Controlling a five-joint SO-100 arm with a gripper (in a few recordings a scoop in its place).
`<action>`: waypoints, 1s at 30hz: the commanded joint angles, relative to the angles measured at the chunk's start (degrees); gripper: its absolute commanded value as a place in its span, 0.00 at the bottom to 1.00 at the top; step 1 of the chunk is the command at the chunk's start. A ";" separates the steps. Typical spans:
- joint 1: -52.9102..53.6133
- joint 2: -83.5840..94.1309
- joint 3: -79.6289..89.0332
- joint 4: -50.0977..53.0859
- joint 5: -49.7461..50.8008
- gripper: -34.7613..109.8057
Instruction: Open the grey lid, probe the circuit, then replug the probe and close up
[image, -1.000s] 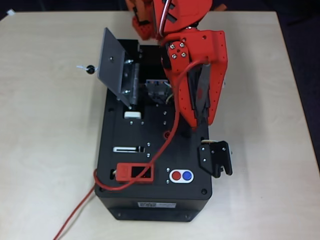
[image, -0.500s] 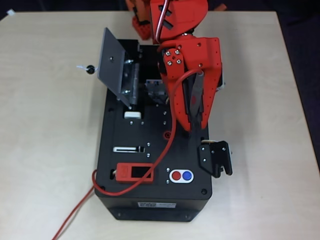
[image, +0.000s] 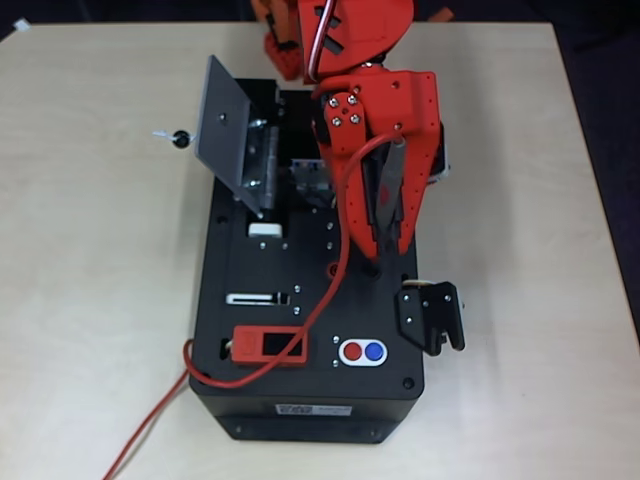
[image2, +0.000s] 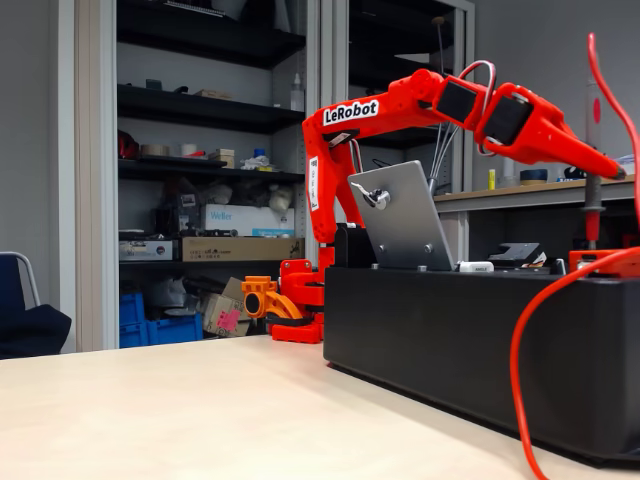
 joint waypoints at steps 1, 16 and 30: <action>-0.62 4.04 0.18 0.62 0.09 0.24; -0.44 4.04 0.09 0.70 0.18 0.24; -0.35 3.60 0.44 -0.18 0.26 0.24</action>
